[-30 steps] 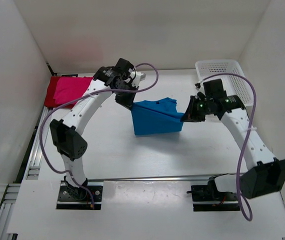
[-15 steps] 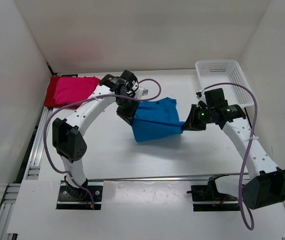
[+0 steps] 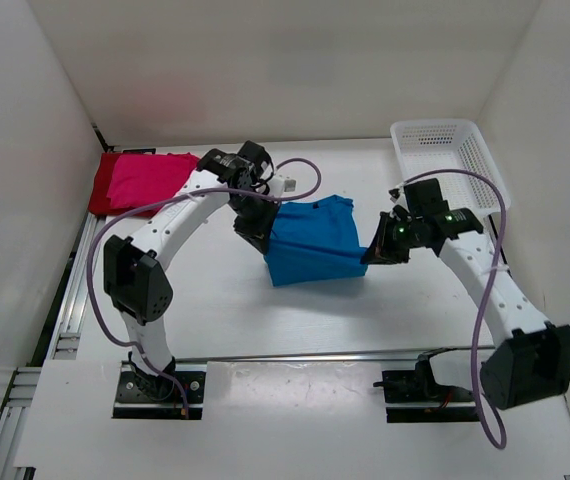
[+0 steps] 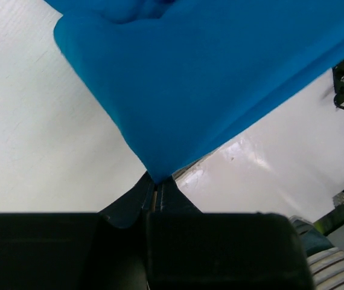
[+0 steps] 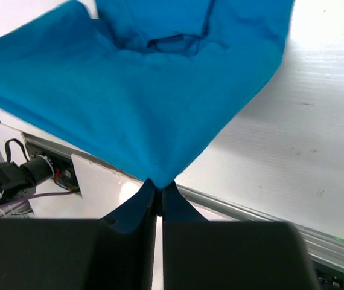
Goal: Fold and stack the t-shirts
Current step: Fold the long partially folded tshirt into a neat square
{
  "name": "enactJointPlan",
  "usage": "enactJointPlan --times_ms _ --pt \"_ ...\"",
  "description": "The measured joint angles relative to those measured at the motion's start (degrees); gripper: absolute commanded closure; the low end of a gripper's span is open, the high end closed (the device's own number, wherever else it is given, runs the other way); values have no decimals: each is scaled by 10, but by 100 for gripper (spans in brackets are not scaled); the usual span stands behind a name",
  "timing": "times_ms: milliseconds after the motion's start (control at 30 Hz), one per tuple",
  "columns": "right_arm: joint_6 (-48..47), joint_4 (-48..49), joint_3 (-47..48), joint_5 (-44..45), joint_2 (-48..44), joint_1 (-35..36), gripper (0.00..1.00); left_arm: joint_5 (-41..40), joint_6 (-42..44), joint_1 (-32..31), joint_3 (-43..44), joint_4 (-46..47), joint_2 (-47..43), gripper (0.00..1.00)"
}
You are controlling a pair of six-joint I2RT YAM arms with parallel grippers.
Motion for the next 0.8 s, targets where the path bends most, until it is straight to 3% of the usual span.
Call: enactJointPlan --times_ms 200,500,800 --pt "-5 7 63 -2 94 0 100 22 0 37 13 0 21 90" --pt "-14 8 92 -2 128 0 100 36 0 55 54 -2 67 90" --pt "-15 19 224 -6 289 -3 100 46 0 108 125 -4 138 90"
